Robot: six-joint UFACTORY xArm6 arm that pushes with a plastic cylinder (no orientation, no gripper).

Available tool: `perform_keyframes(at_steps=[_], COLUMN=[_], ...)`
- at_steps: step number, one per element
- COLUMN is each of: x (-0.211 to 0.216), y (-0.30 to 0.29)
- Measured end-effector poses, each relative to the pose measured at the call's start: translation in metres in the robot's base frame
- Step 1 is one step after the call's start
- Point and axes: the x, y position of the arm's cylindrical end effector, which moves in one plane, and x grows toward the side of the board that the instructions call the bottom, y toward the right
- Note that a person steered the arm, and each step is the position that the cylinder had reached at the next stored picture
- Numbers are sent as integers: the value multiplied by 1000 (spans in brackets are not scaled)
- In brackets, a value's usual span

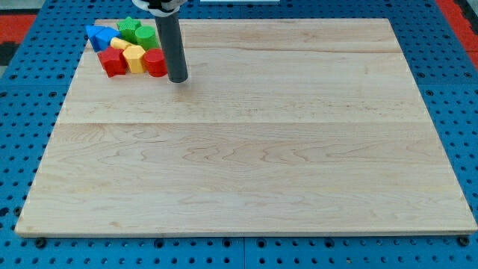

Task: Point your arm at left center of the board

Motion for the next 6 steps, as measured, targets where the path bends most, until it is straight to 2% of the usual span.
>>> perform_keyframes(at_steps=[1, 2, 3, 4, 5, 6], x=[0, 1, 78, 92, 77, 61], y=[0, 43, 33, -129, -195, -200])
